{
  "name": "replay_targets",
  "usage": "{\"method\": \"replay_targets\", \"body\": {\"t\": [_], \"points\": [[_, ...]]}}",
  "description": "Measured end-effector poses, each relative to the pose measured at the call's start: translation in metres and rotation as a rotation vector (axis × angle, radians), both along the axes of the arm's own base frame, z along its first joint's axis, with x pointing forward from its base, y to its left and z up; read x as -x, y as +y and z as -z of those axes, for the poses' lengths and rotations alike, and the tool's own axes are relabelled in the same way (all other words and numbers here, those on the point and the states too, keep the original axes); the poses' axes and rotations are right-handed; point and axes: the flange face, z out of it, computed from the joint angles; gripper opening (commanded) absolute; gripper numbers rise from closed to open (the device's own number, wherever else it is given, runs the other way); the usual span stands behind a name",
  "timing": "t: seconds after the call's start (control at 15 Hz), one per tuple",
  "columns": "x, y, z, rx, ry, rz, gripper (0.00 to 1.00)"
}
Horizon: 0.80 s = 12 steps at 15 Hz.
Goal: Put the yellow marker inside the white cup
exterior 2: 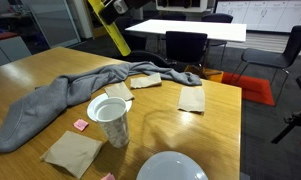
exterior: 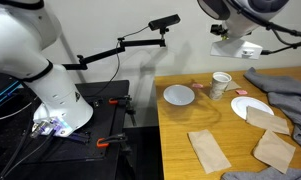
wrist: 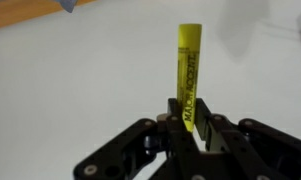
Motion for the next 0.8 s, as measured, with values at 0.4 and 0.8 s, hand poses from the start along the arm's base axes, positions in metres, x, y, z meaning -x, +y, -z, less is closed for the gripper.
{"method": "replay_targets", "body": {"t": [0.4,0.8], "points": [[0.0,0.003,0.028,-0.06,-0.053,0.008,0.05],[0.006,0.014,0.059,-0.115,-0.091,-0.061,0.05]]}}
